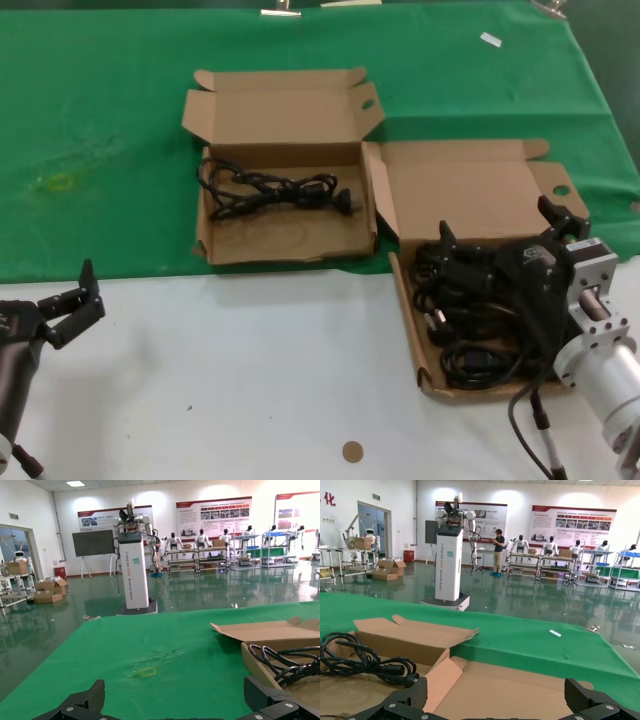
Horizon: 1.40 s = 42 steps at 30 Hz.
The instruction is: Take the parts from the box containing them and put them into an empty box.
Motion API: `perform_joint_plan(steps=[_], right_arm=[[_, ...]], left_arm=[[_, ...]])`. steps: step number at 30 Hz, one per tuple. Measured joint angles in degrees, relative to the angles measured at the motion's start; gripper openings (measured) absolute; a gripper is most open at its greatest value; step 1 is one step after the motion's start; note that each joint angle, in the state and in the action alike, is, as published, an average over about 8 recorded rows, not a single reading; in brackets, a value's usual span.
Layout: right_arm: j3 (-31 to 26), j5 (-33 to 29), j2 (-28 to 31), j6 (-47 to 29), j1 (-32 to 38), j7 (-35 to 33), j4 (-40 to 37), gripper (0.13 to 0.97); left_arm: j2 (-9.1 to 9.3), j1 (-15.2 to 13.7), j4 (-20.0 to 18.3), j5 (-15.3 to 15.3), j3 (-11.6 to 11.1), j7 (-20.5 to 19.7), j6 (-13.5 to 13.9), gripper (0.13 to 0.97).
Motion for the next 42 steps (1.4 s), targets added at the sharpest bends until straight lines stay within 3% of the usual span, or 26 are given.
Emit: perform_joint_plan(steps=[42], right_arm=[[0.0, 0.0, 0.0, 0.0, 0.0, 0.0, 0.0, 0.966]], left_arm=[[0.0, 0.0, 0.0, 0.0, 0.0, 0.0, 0.0, 0.966]])
